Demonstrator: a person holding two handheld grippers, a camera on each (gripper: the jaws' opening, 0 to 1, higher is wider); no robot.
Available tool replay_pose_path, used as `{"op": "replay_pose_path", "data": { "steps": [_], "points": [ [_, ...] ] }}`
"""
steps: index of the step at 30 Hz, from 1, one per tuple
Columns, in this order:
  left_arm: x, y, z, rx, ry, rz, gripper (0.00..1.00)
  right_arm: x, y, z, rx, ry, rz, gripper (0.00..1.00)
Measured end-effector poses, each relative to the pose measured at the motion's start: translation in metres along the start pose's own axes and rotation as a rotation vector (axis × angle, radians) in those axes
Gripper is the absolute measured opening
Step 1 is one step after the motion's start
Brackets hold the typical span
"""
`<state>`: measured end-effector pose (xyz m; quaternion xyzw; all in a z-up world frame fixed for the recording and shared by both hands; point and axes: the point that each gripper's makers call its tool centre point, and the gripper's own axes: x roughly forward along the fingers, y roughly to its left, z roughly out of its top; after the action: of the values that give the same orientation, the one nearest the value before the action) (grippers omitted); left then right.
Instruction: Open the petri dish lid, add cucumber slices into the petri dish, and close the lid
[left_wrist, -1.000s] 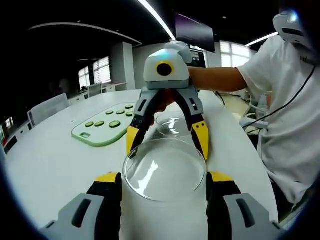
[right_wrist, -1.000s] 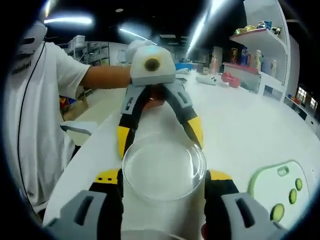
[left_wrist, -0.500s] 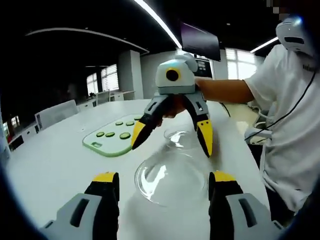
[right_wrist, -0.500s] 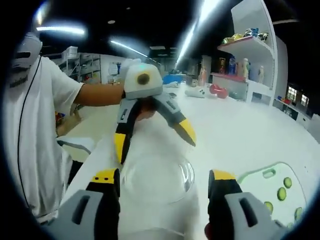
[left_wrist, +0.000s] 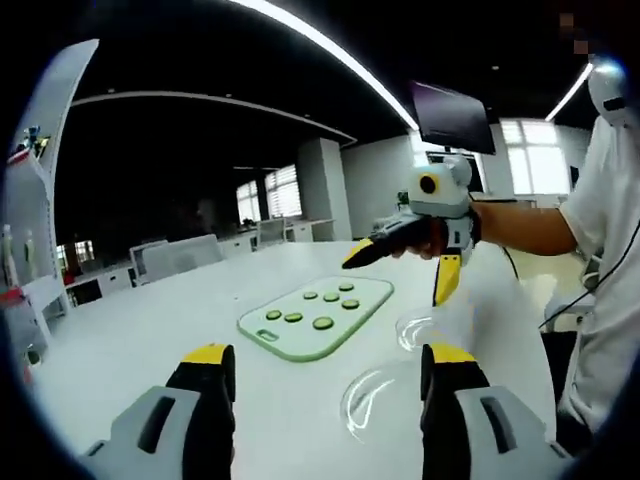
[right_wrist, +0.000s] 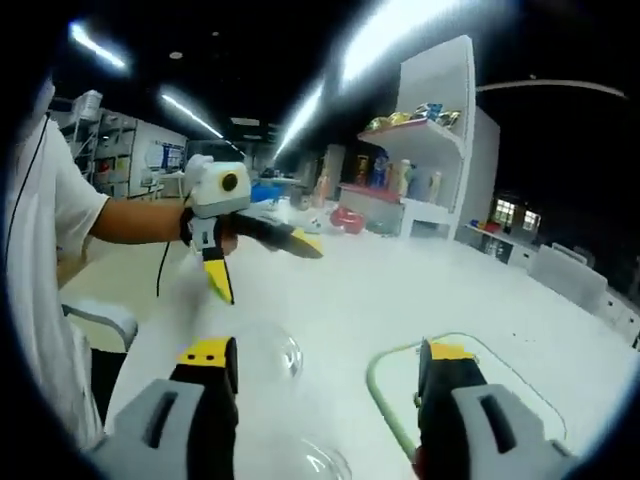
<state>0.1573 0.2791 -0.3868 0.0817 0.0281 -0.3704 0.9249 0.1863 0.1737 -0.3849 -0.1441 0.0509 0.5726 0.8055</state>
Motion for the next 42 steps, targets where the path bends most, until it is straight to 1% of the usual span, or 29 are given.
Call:
{"op": "replay_pose_path", "data": {
  "steps": [1,4,5,6,7,9,10,11,12,15,17,20,23,26,28,31,35,39,42],
  "points": [
    [-0.002,0.008,0.004,0.003,-0.016,0.05,0.78,-0.005,-0.005,0.004,0.018,-0.02,-0.025,0.73],
    [-0.007,0.014,0.009,0.002,-0.036,0.098,0.78,-0.025,-0.023,0.009,0.059,-0.062,-0.104,0.73],
    [-0.01,0.019,0.01,0.004,-0.042,0.131,0.78,-0.032,-0.029,0.01,0.064,-0.074,-0.133,0.73],
    [-0.013,0.022,0.011,0.01,-0.046,0.157,0.78,-0.042,-0.038,0.01,0.065,-0.079,-0.181,0.73],
    [-0.014,0.024,0.012,0.008,-0.049,0.168,0.78,-0.049,-0.042,0.01,0.063,-0.078,-0.207,0.73],
    [-0.019,0.03,0.013,0.006,-0.054,0.212,0.78,-0.065,-0.051,0.007,0.063,-0.072,-0.26,0.73],
    [-0.022,0.033,0.014,0.012,-0.051,0.234,0.79,-0.071,-0.054,0.008,0.06,-0.08,-0.284,0.73],
    [-0.025,0.034,0.015,0.017,-0.053,0.249,0.79,-0.081,-0.061,0.009,0.074,-0.1,-0.317,0.73],
    [-0.026,0.035,0.015,0.018,-0.054,0.254,0.79,-0.089,-0.065,0.008,0.079,-0.108,-0.337,0.73],
    [-0.033,0.039,0.022,0.0,-0.084,0.29,0.77,-0.11,-0.075,0.008,0.092,-0.131,-0.399,0.73],
    [-0.035,0.04,0.022,0.008,-0.084,0.313,0.77,-0.121,-0.077,0.006,0.088,-0.127,-0.423,0.73],
    [-0.039,0.036,0.025,0.012,-0.084,0.329,0.78,-0.146,-0.085,0.01,0.109,-0.174,-0.482,0.73],
    [-0.041,0.031,0.029,0.022,-0.094,0.349,0.79,-0.166,-0.089,0.008,0.11,-0.183,-0.53,0.73],
    [-0.043,0.029,0.03,0.023,-0.103,0.356,0.79,-0.184,-0.091,0.005,0.116,-0.186,-0.56,0.73],
    [-0.044,0.027,0.03,0.03,-0.102,0.367,0.8,-0.197,-0.092,0.004,0.147,-0.213,-0.585,0.72],
    [-0.047,0.026,0.028,0.045,-0.094,0.389,0.81,-0.215,-0.091,0.001,0.16,-0.223,-0.608,0.72],
    [-0.055,0.027,0.029,0.042,-0.104,0.418,0.81,-0.247,-0.091,-0.003,0.165,-0.233,-0.673,0.72],
    [-0.063,0.03,0.031,0.011,-0.126,0.445,0.82,-0.28,-0.091,-0.007,0.17,-0.246,-0.734,0.72],
    [-0.07,0.036,0.03,0.012,-0.134,0.474,0.83,-0.301,-0.089,-0.01,0.162,-0.243,-0.774,0.72]
  ]
}}
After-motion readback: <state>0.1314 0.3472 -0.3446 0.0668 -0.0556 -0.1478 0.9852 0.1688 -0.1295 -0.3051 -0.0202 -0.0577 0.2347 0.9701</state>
